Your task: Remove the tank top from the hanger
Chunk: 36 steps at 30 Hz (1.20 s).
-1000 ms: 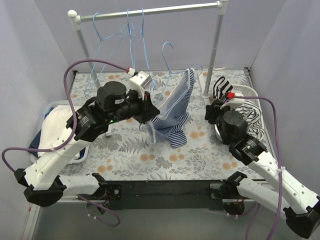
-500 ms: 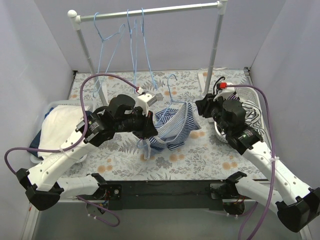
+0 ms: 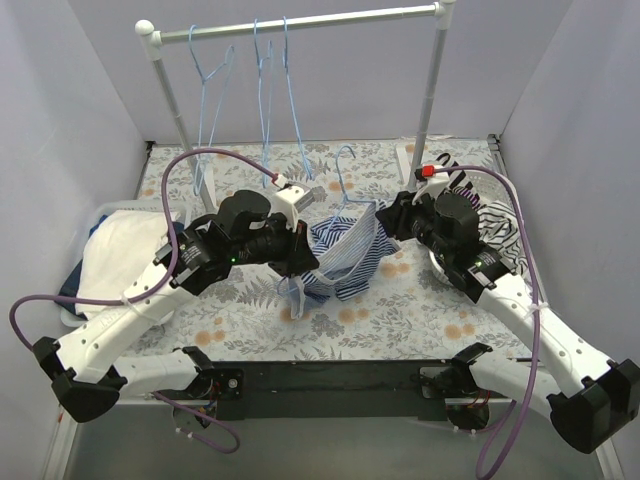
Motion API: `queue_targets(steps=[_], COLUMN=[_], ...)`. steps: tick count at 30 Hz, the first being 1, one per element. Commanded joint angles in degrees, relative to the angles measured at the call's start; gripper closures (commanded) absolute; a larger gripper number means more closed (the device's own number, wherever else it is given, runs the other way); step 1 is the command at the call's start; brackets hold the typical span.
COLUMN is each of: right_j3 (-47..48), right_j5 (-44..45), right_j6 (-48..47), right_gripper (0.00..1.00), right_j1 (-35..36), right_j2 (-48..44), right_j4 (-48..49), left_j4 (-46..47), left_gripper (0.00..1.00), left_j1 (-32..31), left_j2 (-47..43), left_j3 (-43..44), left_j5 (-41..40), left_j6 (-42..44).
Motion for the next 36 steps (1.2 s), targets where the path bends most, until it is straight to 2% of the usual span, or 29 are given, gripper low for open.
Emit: queue_targets(steps=[1,5,9,10,12,14,22,28,36], right_j3=[0.52,0.78,1.04,1.48,1.40,0.96,-1.06,-1.94,-2.03], right_j5=[-1.99,-0.33,4.33,4.86,5.82,6.97,20.68,21.74,19.72], right_j6=[0.44,0.44,-0.44,-0.44,-0.53,-0.53,-1.58,0.70,1.05], right_gripper=[0.59,0.59,0.69,0.79,0.86,0.99,0.99,0.99,0.99], right_j1=[-0.04,-0.04,-0.04,-0.04,0.05,-0.04,-1.78,-8.81,-14.53], right_j2=[0.28,2.22,3.97,4.76,4.86,3.63,-2.26,0.81,5.73], right_j4=[2.25,2.16,2.60,2.60,3.12,3.39,2.78,1.55,0.93], left_j4=[3.09,3.97,4.23,4.23,4.15,3.62,1.25,1.51,-2.26], left_gripper=[1.00,1.00,1.00,1.00,1.00,1.00,1.00,1.00,1.00], left_j1=[-0.09,-0.09,-0.09,-0.18,-0.18,-0.09,-0.18,-0.18,-0.09], left_j2=[-0.51,-0.42,-0.42,-0.51,-0.69,-0.86,-2.70,-5.16,-10.44], left_j3=[-0.17,-0.78,-1.05,-1.05,-1.22,-1.57,-4.38,-4.30,-2.19], left_j5=[2.25,3.40,4.19,4.28,3.76,3.32,2.79,4.64,3.68], left_j6=[-0.55,-0.46,-0.20,-0.20,-0.20,-0.46,-1.07,-2.13,-2.04])
